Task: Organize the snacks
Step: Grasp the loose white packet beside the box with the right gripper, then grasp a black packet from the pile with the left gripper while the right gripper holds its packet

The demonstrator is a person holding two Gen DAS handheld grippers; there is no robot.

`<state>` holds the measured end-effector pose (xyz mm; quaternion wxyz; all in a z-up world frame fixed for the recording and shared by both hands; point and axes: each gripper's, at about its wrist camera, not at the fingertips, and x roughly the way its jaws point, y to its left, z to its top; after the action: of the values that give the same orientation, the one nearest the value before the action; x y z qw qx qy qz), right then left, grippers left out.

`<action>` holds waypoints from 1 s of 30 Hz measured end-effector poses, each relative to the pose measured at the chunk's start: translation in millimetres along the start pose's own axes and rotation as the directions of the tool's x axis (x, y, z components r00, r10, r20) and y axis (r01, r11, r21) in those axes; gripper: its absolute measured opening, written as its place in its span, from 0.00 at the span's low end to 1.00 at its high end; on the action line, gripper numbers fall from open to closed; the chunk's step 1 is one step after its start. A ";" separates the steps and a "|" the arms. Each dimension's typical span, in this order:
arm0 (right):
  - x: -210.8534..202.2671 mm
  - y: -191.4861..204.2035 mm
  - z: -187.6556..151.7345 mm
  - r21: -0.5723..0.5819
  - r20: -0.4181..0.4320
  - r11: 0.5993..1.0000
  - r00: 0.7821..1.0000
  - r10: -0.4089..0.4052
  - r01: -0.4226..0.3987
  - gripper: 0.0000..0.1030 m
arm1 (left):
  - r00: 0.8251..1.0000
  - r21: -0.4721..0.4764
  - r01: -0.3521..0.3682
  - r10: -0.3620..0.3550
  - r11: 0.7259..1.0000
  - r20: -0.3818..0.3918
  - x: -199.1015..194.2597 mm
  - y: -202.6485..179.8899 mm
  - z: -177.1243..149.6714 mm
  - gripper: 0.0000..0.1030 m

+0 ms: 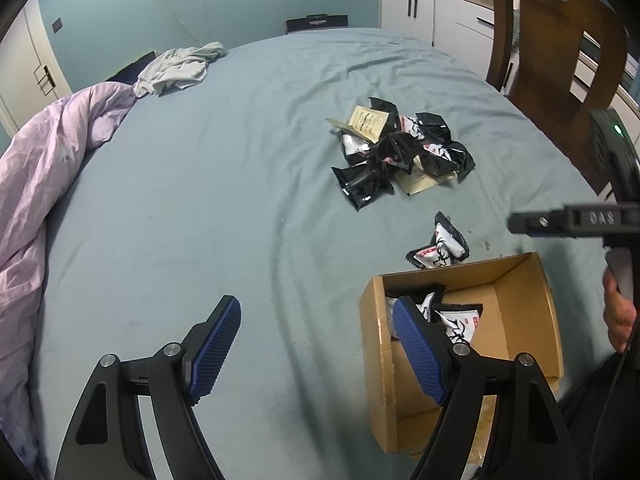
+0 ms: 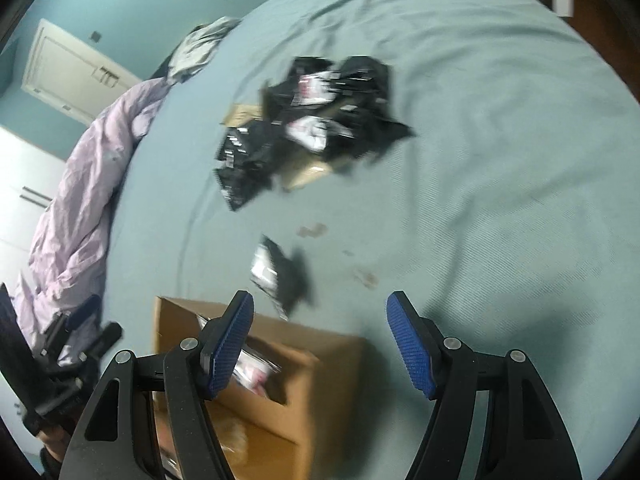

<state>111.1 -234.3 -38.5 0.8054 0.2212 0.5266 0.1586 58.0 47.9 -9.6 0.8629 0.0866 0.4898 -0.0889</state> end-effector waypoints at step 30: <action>-6.6 16.9 20.4 0.027 0.053 1.000 0.999 0.005 -0.006 0.26 | 1.000 0.077 -0.031 0.032 0.997 -0.001 62.5 -0.5 62.0 0.77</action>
<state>126.8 -227.0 -17.5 0.8154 0.2378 0.5068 0.1476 140.9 28.5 -32.2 0.8597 0.1275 0.4856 -0.0940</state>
